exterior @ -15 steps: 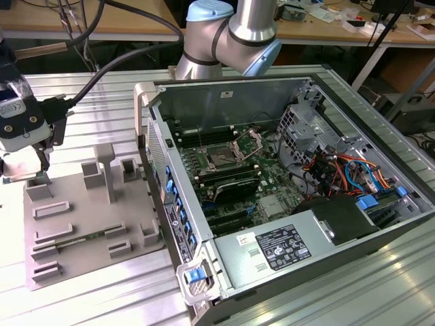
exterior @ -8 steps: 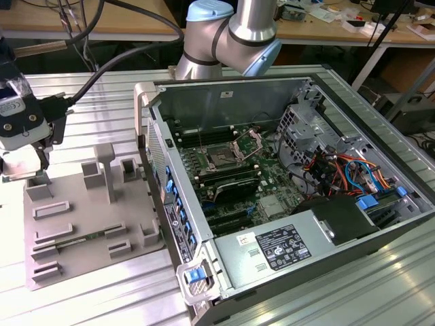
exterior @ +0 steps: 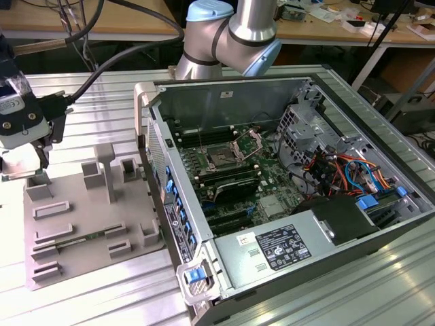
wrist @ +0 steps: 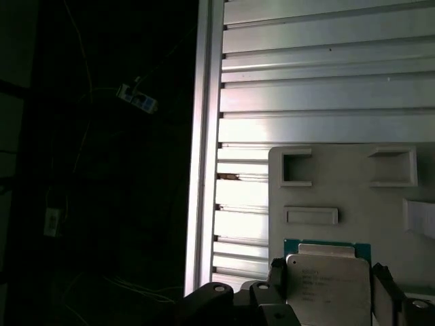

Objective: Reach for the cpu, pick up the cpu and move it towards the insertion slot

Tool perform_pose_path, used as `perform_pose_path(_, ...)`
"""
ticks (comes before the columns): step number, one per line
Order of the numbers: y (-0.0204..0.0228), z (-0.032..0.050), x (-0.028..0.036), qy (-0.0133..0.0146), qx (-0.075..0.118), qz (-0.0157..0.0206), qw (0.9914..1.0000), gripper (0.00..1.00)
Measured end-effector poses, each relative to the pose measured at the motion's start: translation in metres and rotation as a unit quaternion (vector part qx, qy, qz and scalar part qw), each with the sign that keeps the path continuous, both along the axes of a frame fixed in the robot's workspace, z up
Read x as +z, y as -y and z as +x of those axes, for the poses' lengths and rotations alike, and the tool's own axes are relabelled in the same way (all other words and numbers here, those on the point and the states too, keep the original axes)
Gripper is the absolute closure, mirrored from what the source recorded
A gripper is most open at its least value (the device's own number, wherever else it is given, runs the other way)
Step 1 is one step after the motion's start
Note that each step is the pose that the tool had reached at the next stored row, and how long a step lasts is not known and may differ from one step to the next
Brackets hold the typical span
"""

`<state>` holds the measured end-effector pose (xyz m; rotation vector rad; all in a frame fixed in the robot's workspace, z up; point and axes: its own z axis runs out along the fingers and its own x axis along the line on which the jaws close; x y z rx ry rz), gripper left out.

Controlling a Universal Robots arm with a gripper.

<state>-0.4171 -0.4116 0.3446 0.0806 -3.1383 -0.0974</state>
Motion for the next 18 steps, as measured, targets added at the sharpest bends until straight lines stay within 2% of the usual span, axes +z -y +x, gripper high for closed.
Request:
perform_pose_path(12, 0.0000, 0.0000, 0.0020, 0.0000, 0.000, 0.0012, 1.00000, 0.45)
perform_pose_path(15, 0.0000, 0.0000, 0.0044, 0.0000, 0.000, 0.0046, 0.99999, 0.45)
perform_pose_path(18, 0.0000, 0.0000, 0.0048, 0.0000, 0.000, 0.0053, 0.99999, 0.45)
